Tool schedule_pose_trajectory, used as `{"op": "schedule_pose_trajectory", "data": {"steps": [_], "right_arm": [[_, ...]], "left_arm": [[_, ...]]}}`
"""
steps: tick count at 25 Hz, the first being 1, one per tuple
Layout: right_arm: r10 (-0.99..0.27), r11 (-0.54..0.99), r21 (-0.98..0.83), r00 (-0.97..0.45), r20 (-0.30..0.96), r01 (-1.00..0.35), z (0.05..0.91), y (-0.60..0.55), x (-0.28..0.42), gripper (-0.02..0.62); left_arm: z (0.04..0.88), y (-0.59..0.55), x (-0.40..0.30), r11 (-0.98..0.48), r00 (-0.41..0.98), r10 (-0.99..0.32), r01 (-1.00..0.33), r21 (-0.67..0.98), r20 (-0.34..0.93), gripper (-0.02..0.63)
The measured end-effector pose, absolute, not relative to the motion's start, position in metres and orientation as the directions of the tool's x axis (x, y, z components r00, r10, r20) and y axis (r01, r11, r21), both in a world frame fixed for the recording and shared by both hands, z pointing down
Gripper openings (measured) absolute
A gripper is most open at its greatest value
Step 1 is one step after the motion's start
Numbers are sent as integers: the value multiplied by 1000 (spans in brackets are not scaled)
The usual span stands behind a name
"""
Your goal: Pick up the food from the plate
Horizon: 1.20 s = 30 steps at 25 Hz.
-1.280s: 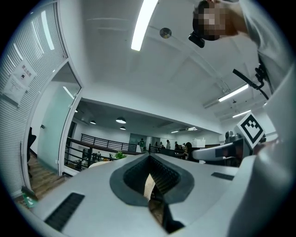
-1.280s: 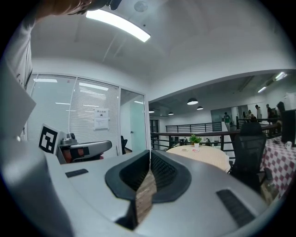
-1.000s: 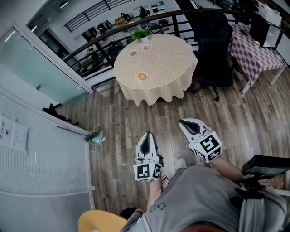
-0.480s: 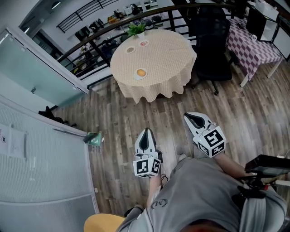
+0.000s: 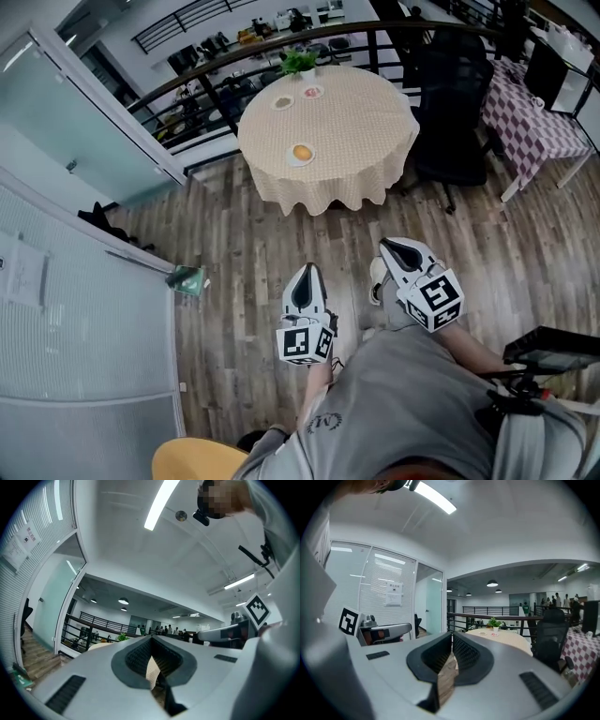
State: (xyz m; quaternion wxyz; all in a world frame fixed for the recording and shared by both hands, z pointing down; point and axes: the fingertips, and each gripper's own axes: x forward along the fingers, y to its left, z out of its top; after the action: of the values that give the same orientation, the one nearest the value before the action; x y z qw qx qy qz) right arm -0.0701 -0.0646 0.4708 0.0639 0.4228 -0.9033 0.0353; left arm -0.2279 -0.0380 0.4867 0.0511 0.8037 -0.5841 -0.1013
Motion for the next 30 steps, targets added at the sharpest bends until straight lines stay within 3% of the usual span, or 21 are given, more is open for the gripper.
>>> {"op": "schedule_pose_trajectory", "data": {"steps": [18,30], "right_arm": [[-694,706,-64,-708,132,-705,500,-181,-118,18],[-723,670,-71,-672,159,-739,499,-312,-112,18]], "left_arm": [[522,-131,-280,-199,195,-980,-964,174,-36,9],[520,-269,-272,-255,255,-967,-950,178,-20,9]]}}
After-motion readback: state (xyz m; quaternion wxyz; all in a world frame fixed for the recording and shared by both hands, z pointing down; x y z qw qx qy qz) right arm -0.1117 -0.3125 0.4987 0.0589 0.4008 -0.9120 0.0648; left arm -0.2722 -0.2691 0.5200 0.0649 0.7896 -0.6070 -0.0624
